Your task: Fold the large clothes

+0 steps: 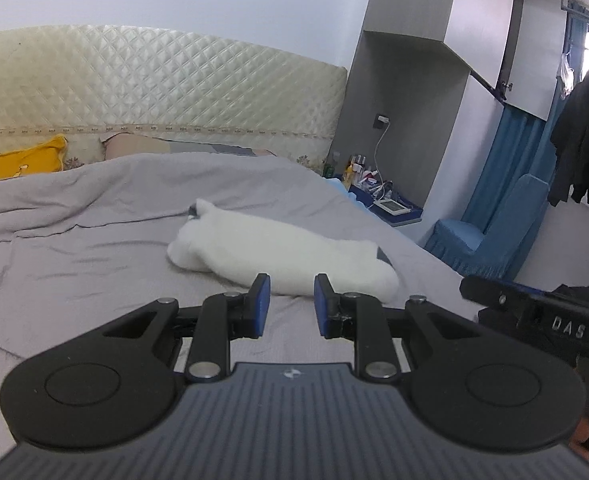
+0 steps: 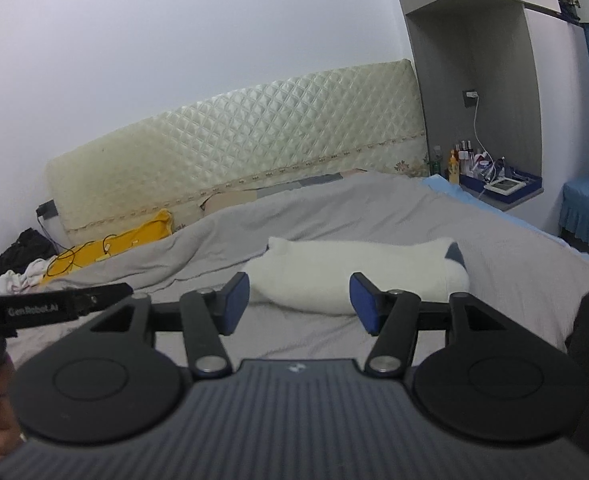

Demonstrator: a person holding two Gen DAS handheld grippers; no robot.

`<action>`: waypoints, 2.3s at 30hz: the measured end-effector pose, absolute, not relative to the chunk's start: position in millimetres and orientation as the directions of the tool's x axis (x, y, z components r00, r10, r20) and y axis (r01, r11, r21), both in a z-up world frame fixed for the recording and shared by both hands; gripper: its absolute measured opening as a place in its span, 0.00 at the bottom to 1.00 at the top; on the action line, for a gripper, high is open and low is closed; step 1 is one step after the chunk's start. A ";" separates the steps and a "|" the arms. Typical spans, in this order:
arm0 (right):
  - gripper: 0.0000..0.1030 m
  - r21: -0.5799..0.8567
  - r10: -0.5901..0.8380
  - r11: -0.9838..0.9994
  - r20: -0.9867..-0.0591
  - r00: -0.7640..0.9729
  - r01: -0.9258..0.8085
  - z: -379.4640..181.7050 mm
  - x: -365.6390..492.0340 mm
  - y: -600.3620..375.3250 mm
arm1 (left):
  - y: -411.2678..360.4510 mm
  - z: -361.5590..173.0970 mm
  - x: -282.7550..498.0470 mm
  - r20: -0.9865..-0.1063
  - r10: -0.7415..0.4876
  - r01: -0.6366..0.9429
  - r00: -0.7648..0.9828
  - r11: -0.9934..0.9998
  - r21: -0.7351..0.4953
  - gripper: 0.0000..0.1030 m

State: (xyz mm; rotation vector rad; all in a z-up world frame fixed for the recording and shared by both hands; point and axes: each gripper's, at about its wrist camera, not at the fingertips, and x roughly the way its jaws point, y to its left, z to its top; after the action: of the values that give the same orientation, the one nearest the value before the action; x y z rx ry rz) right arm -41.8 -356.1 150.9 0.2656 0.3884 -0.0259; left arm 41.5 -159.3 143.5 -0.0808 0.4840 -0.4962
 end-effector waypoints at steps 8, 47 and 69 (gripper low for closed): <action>0.57 0.263 0.019 0.960 -0.387 0.922 0.091 130.2 -53.5 -348.8 | -161.0 118.4 19.2 -0.409 -0.441 0.437 0.799 0.893 -0.109 0.29; 1.00 0.163 -0.110 0.970 -0.379 0.919 0.183 54.1 -39.3 -322.2 | -141.8 20.8 70.0 -0.479 -0.389 0.394 0.787 0.914 -0.096 0.98; 1.00 0.144 -0.096 0.976 -0.390 0.916 0.164 52.5 -35.1 -320.3 | -141.9 37.6 55.7 -0.426 -0.317 0.316 0.848 0.946 -0.074 0.98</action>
State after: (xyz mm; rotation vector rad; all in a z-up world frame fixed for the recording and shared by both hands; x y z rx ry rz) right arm -35.1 -320.3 52.5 0.1762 0.3908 -0.1348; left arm 55.7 -141.9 37.6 -0.0015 0.4490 -0.3334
